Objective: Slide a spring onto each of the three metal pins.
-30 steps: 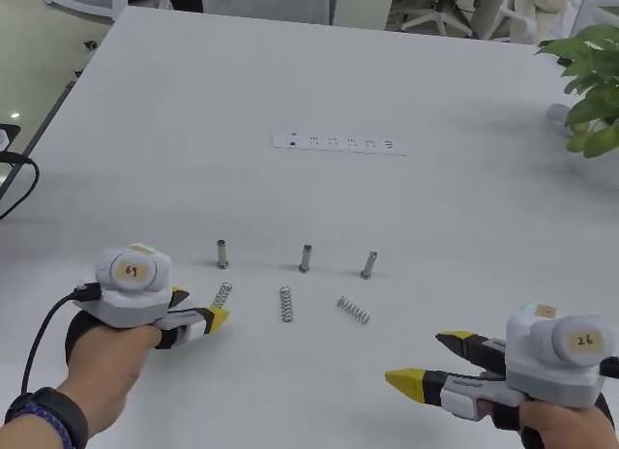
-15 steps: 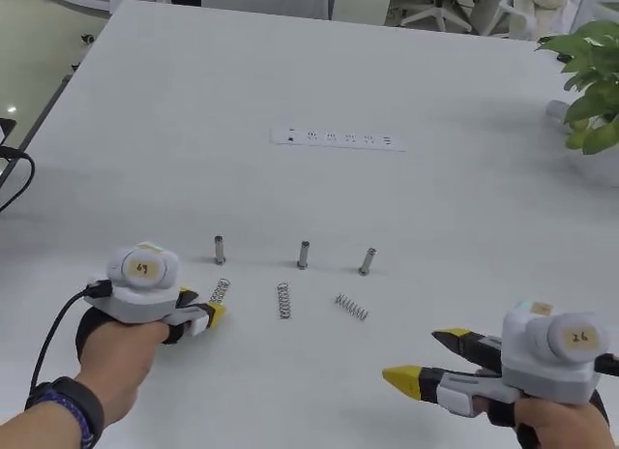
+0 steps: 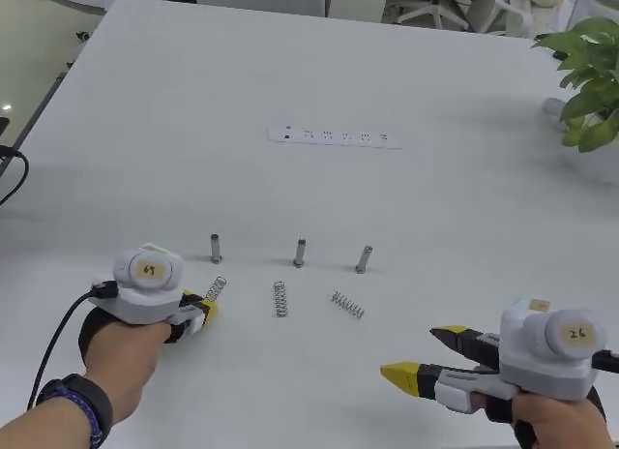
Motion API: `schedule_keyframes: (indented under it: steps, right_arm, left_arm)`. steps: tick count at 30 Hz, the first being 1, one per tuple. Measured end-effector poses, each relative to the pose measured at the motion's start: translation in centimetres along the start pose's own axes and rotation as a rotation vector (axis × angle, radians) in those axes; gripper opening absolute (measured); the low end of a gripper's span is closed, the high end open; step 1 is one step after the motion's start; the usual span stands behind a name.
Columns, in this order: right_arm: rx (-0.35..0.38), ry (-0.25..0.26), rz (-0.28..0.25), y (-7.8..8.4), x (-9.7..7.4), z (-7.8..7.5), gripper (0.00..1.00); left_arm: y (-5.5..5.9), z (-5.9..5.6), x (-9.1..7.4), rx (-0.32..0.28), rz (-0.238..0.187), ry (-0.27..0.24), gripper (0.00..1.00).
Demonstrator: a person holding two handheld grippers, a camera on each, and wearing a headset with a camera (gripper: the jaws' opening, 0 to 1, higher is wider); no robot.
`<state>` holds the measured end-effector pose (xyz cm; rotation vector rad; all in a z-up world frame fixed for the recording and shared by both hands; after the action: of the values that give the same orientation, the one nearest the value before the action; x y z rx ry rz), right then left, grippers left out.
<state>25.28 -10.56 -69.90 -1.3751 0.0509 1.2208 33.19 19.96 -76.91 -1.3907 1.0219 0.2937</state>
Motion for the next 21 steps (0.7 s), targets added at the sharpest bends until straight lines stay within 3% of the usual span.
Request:
schedule_keyframes:
  steps: [21]
  right_arm:
    - [-0.009, -0.014, -0.001, -0.35, 0.39, 0.21, 0.65]
  left_arm:
    - [-0.36, 0.16, -0.23, 0.031, 0.005, 0.017, 0.02]
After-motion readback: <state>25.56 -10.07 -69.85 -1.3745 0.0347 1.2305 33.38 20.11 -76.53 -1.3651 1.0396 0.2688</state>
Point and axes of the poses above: the centre of the closed fingertips' face, and the gripper's own axes: x roughly forward along the fingers, z roughly to its left, y roughly out of its underside, the point moved 5 cm from there along -x, roughly backward along the fingers, and after that the axes turned 3 degrees about z, right-handed, at the moved point
